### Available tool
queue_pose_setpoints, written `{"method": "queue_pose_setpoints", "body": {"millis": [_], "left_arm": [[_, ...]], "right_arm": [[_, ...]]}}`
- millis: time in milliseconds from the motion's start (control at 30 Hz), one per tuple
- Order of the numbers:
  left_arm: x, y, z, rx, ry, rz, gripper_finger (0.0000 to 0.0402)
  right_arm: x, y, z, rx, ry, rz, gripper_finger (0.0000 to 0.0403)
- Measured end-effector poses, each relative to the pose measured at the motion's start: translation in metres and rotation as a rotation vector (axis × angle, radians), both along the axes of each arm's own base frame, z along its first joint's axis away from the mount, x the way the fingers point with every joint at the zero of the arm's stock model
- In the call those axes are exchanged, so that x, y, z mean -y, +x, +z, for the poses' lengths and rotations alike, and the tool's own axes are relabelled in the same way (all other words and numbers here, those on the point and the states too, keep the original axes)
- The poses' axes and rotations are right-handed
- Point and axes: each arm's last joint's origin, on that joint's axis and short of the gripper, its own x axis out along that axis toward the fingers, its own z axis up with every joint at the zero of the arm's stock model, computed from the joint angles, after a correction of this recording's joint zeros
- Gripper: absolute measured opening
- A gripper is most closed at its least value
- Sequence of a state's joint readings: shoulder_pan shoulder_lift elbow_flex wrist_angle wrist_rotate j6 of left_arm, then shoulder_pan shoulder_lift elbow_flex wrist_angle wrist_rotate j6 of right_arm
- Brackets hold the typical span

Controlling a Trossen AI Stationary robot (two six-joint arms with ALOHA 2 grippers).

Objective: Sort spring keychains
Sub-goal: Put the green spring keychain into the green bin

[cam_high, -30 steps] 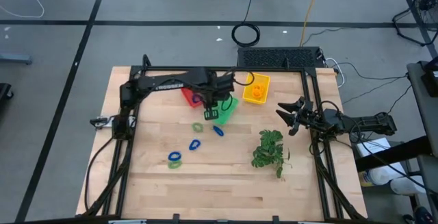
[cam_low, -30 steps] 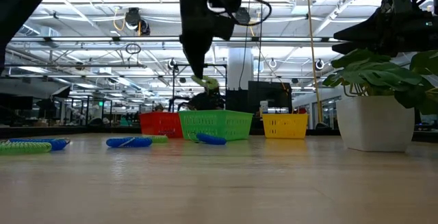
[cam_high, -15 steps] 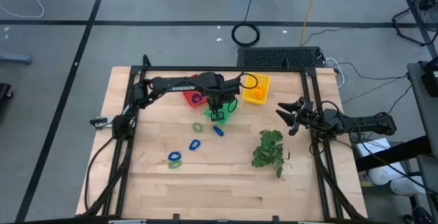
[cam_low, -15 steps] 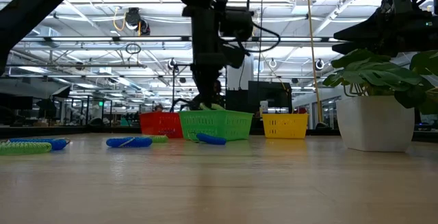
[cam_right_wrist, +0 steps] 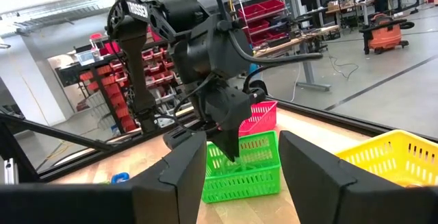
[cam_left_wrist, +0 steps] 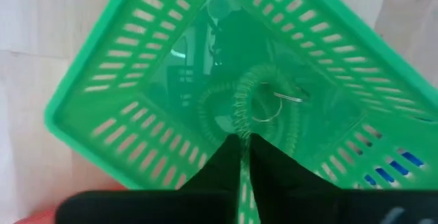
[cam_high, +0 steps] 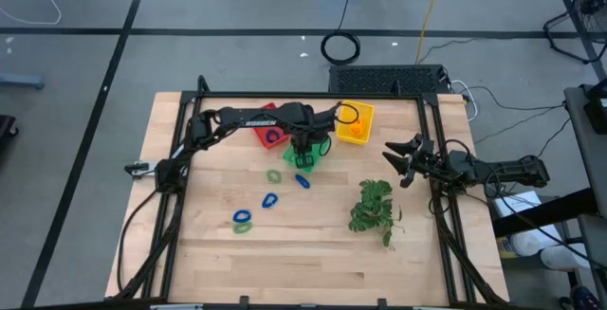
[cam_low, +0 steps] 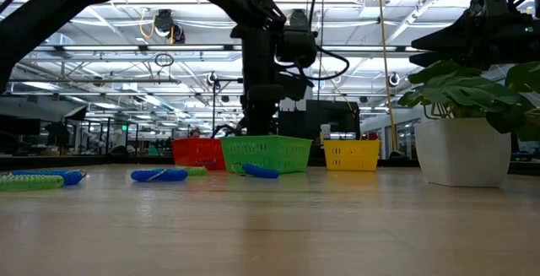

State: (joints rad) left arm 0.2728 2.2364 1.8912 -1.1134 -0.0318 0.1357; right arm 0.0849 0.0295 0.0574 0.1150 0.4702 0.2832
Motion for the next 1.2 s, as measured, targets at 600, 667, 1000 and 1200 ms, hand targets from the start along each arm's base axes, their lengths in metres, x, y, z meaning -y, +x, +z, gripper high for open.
{"method": "queue_pose_setpoints", "body": {"millis": [600,667,1000,1200], "left_arm": [[0.015,-0.005,0.021,0.014,-0.006,0.014,0.026],[0.023,-0.006,0.032,0.039,0.006,0.004,0.0282],[0.073,-0.013,0.078,0.151,0.063,0.031,0.0318],[0.106,-0.015,0.088,0.186,0.041,0.045,0.0301]], "right_arm": [[0.0,0.0,0.0,0.0,0.0,0.0,0.0171],[0.0,0.0,0.0,0.0,0.0,0.0,0.0171],[0.0,0.0,0.0,0.001,0.0,0.0,0.0171],[0.0,0.0,0.0,0.001,0.0,0.0,0.0171]]}}
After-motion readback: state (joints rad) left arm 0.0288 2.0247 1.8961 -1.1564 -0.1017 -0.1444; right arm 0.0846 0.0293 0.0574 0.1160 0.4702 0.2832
